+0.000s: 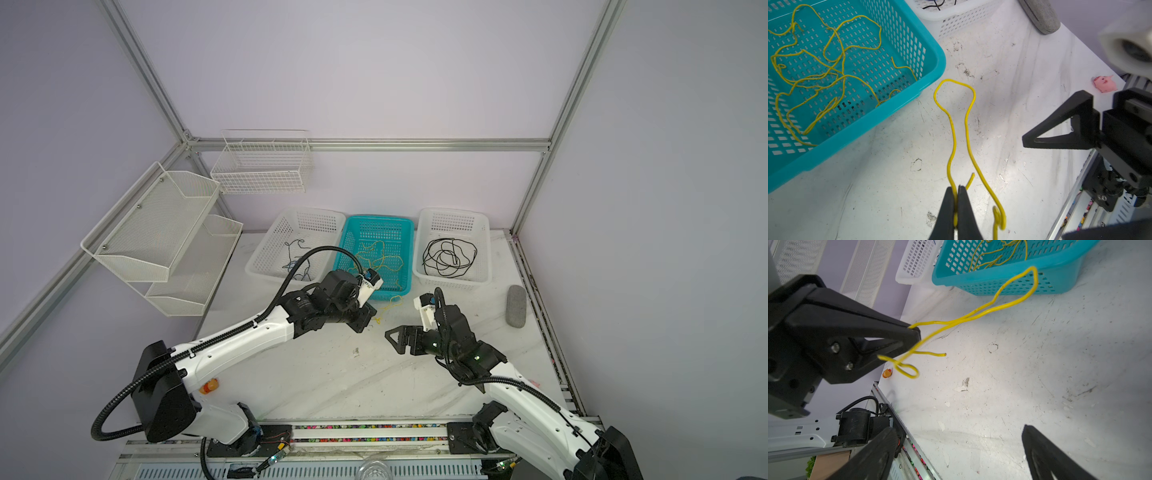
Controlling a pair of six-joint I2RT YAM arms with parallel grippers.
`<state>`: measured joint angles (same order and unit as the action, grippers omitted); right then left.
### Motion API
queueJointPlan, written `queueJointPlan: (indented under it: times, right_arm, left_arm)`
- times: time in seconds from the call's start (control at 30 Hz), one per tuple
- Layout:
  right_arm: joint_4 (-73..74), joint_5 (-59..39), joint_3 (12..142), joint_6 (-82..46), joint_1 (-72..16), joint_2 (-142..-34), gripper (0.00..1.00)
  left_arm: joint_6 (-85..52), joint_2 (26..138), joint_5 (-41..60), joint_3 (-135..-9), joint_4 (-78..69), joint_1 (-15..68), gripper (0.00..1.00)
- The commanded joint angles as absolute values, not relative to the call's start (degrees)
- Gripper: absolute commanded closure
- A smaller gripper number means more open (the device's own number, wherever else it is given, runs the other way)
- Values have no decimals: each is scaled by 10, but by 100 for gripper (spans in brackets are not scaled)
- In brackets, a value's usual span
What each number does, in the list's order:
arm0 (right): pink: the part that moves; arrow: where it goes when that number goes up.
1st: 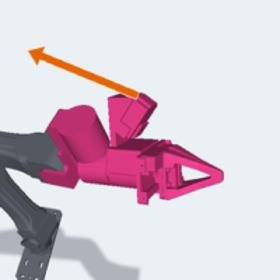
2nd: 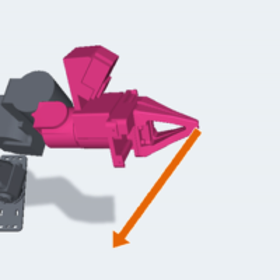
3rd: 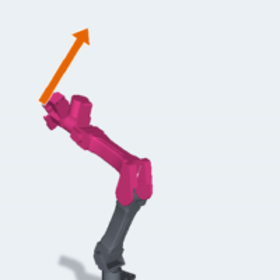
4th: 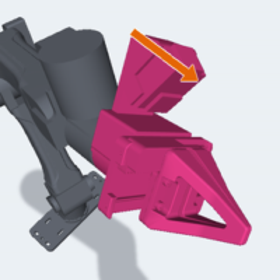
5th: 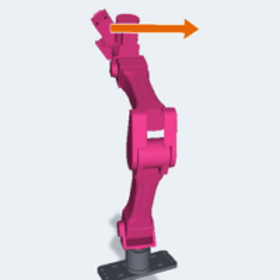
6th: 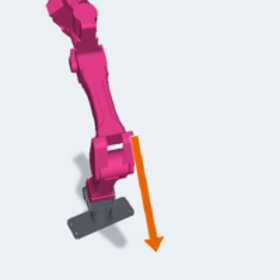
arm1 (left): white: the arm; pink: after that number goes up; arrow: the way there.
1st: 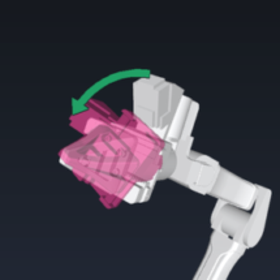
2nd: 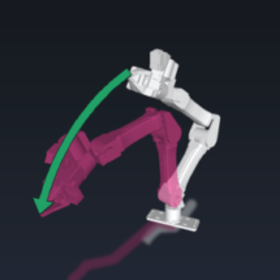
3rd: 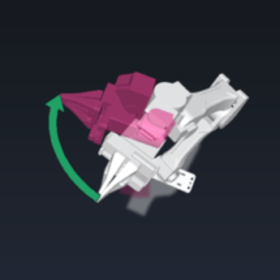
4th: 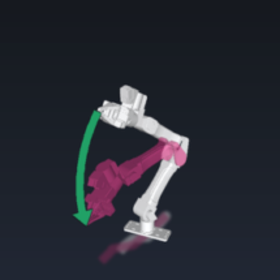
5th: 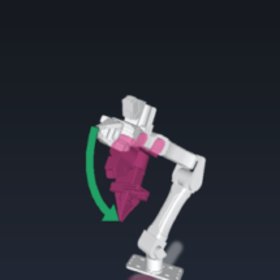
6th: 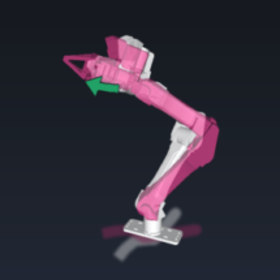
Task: Untangle the cables
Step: 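Carry the yellow wire over the teal basket with the left gripper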
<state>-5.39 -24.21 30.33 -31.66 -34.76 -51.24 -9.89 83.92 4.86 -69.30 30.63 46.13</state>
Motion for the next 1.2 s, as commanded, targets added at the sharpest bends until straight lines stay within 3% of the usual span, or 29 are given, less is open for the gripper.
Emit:
queueJointPlan:
  times: [0.0,0.23,0.5,1.17]
  right_arm:
    - [-57,-229,307,-311,-350,-500,3]
    - [-53,-223,306,-319,-349,-488,3]
    - [-61,-223,306,-319,-349,-476,3]
    - [-69,-219,302,-317,-349,-468,3]
  left_arm:
    - [-99,781,75,-731,304,459,100]
    - [-60,781,30,-761,305,450,100]
    - [-29,867,-37,-841,298,416,100]
    - [-50,1068,-52,-989,292,339,100]
